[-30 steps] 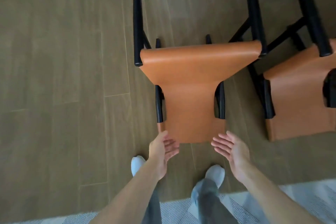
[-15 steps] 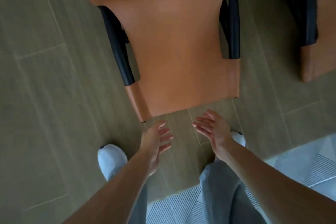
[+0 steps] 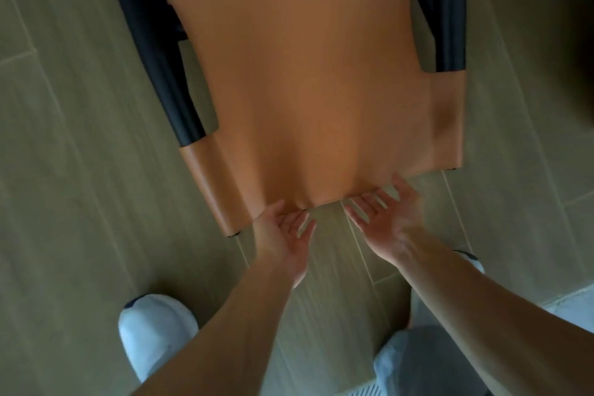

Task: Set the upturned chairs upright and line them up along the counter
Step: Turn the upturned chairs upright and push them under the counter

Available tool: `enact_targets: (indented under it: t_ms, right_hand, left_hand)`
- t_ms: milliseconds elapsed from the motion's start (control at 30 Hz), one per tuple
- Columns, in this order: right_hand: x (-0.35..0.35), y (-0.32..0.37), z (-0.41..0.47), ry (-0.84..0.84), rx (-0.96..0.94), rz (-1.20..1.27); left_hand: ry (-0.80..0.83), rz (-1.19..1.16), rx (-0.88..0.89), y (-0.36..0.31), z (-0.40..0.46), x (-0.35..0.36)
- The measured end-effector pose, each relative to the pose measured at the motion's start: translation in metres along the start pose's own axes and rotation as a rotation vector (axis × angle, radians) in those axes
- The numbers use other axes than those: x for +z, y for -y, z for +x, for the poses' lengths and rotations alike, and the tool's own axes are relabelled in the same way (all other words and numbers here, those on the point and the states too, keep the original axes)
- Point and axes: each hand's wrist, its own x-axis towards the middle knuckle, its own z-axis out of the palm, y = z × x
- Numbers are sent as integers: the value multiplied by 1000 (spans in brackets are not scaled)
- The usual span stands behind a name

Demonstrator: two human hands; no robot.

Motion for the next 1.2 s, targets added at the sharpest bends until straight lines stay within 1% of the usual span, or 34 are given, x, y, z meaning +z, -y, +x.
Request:
enact_targets:
  t_ms: [100, 167, 333, 533, 600, 700, 800, 967, 1100, 1200]
  right_hand:
    - [0, 1, -7, 35, 22, 4]
    - [4, 5, -18, 25, 29, -30]
    - [19, 7, -70, -10, 28, -122]
    - [42, -3, -164, 38, 33, -113]
    - [55, -4, -196, 15, 28, -90]
    - [82, 5, -251, -30, -3, -68]
    - [113, 27, -316, -49, -66, -50]
    - [163, 85, -434, -7, -147, -61]
    - [215, 138, -517, -19, -224, -150]
    - [259, 173, -555, -29, -262, -227]
  left_hand:
    - [4, -85, -15, 3, -2, 2]
    - [1, -111, -15, 2, -9, 3]
    - [-31, -58, 34, -11, -50, -1]
    - [-62, -5, 130, -48, -142, -11]
    - [-50, 9, 155, -62, -175, -9]
    - [8, 49, 166, -91, -239, 3]
    - [54, 68, 211, -119, -310, 26]
    - [120, 21, 261, -154, -428, 75]
    - [143, 18, 230, -195, -509, 127]
    - [149, 27, 199, -235, -554, 171]
